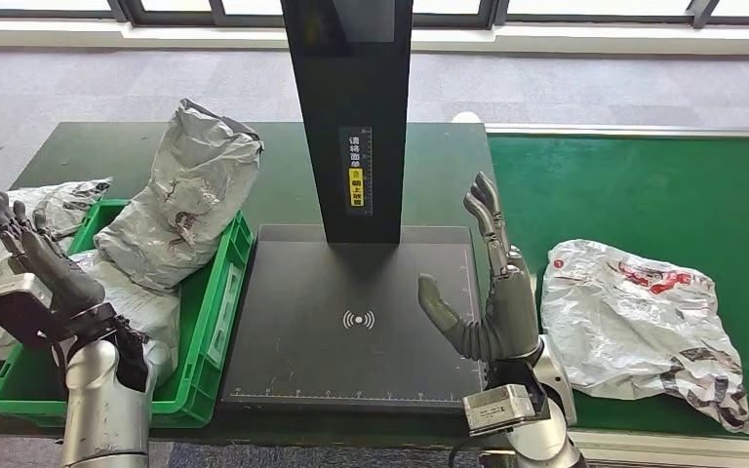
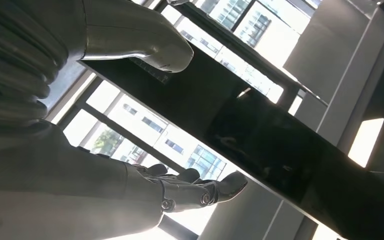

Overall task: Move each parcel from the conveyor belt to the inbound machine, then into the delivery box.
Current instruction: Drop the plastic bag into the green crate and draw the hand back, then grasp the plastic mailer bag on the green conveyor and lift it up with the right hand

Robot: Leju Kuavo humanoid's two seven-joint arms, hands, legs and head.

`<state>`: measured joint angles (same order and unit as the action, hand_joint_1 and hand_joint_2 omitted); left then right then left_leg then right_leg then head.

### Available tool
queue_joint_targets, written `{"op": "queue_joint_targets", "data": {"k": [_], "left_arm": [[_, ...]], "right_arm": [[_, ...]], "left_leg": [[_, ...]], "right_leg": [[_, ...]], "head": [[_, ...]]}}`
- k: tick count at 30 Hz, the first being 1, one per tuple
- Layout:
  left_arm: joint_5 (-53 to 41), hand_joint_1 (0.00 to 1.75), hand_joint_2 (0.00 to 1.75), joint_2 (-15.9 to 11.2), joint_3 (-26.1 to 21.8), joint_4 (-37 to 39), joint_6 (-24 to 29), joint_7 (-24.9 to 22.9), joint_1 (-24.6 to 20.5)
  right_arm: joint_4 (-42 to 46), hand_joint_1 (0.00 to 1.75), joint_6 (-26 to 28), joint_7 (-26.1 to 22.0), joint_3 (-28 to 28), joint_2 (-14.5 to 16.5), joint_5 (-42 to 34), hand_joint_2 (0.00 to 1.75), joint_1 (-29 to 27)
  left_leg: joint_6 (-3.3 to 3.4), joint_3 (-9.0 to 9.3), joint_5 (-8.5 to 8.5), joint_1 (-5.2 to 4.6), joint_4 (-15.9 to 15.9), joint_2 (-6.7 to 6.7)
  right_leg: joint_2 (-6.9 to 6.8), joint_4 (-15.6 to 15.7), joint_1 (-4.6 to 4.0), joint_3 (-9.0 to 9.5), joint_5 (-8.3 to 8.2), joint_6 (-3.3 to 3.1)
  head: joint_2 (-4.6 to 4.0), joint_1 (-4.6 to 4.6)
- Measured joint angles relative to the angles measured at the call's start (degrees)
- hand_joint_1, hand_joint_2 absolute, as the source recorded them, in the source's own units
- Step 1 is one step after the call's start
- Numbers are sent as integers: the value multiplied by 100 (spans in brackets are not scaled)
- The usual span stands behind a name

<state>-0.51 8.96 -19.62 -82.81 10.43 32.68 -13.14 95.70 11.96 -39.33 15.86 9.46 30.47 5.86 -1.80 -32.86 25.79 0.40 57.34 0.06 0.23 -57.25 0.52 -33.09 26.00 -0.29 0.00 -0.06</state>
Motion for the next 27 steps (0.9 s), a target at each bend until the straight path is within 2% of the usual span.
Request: {"op": "queue_joint_targets", "data": {"k": [2,5,10,12,13,17,19,22,24,27], "left_arm": [[176,0,0,123,375,-424,-351,33,315],[223,0,0,247,854,-847,-450,45,617],[287,0,0,286,1143,-1173,-460,48,777],[369,0,0,289,1217,-1231,-708,39,817],[424,0,0,286,1282,-1247,-998,30,838],[279,0,0,278,1821,-1191,-2634,107,935],[-47,0,0,278,2167,-1084,-3160,290,958],[-438,0,0,280,2589,-965,-3548,549,1016],[-481,0,0,285,2772,-938,-3697,596,1056],[-378,0,0,295,2900,-915,-3846,591,1106]], "right_arm": [[-35,0,24,99,-132,24,202,175,-6],[-120,0,48,132,-310,61,333,175,-7],[-196,0,54,126,-475,111,386,175,-11],[-225,0,96,249,-523,127,501,175,-10],[-249,0,145,381,-556,131,623,175,-7],[-523,0,331,1281,-846,125,1660,175,81],[-749,0,327,1899,-1049,93,2498,175,154],[-1237,0,319,3054,-1450,-31,3878,175,208],[-1645,0,356,3700,-1801,-150,4530,175,172],[-2168,0,343,4069,-2361,-327,4894,175,25]], "left_leg": [[1,-3,0,0,0,-6],[2,-9,0,-1,1,-9],[2,-10,0,-1,1,-6],[1,-10,-2,1,1,-6],[1,-10,-2,1,1,-7],[4,-11,-2,0,2,-9],[7,-11,-3,-1,3,-9],[12,-11,-3,-2,6,-13],[19,-13,-3,-2,7,-25],[26,-18,-1,-4,7,-34]], "right_leg": [[-6,0,1,2,0,1],[-10,1,4,1,-1,3],[-8,0,2,-4,-1,3],[-9,0,0,-4,-1,3],[-10,0,-1,-4,-1,3],[-12,1,5,-4,-2,5],[-11,2,13,-4,-5,9],[-15,8,16,-1,-8,16],[-26,11,16,4,-7,20],[-35,13,17,3,-6,23]], "head": [[0,1],[0,2],[0,2],[0,2],[0,2],[0,2],[0,2],[0,2],[0,2],[0,3]]}}
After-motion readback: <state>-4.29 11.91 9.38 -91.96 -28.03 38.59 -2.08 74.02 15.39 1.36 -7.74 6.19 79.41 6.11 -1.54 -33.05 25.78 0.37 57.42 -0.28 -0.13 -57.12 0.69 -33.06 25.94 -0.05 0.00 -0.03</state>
